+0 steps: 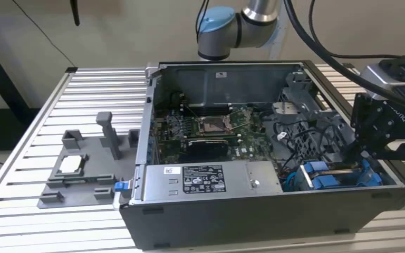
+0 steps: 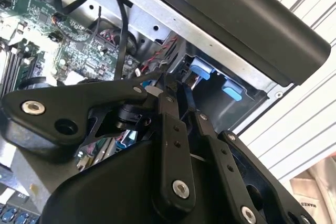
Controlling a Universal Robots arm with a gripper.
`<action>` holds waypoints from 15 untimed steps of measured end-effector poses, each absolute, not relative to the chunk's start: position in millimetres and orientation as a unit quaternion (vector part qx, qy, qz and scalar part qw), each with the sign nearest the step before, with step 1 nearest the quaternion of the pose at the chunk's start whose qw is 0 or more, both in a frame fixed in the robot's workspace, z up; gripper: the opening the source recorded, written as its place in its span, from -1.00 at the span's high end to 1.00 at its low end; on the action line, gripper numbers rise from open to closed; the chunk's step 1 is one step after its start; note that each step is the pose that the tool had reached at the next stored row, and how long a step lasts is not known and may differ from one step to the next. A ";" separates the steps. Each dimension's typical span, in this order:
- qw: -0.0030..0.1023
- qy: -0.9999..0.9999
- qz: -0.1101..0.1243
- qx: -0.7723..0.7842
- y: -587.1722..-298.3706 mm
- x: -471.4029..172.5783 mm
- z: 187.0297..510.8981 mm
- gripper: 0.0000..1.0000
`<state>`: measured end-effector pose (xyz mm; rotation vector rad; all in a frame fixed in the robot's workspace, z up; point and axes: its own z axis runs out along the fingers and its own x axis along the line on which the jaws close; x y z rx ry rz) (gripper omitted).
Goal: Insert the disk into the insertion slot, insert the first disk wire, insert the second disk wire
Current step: 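Insert the first disk wire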
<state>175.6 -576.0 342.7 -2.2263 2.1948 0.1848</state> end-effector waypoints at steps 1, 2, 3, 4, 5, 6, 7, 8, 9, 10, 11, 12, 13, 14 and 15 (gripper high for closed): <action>0.005 0.701 0.059 -0.710 -576.3 175.6 342.4 0.62; 0.005 0.702 0.059 -0.710 -576.5 175.5 342.2 0.62; 0.004 0.703 0.058 -0.709 -576.5 175.5 342.0 0.62; 0.004 0.703 0.058 -0.708 -576.6 175.6 341.8 0.62; 0.004 0.704 0.058 -0.708 -576.6 175.6 341.4 0.62; 0.004 0.705 0.058 -0.707 -576.6 175.5 341.1 0.62; 0.004 0.705 0.058 -0.707 -576.6 175.5 341.0 0.62; 0.004 0.705 0.058 -0.707 -576.6 175.5 340.9 0.62; 0.004 0.706 0.058 -0.706 -576.6 175.5 340.7 0.62; 0.004 0.706 0.058 -0.706 -576.6 175.5 340.5 0.62; 0.004 0.706 0.058 -0.706 -576.6 175.6 340.4 0.62; 0.004 0.707 0.058 -0.705 -576.6 175.5 340.2 0.62; 0.004 0.707 0.058 -0.705 -576.6 175.5 340.0 0.62; 0.005 0.707 0.058 -0.704 -576.6 175.6 339.8 0.62; 0.005 0.708 0.058 -0.704 -576.6 175.5 339.5 0.62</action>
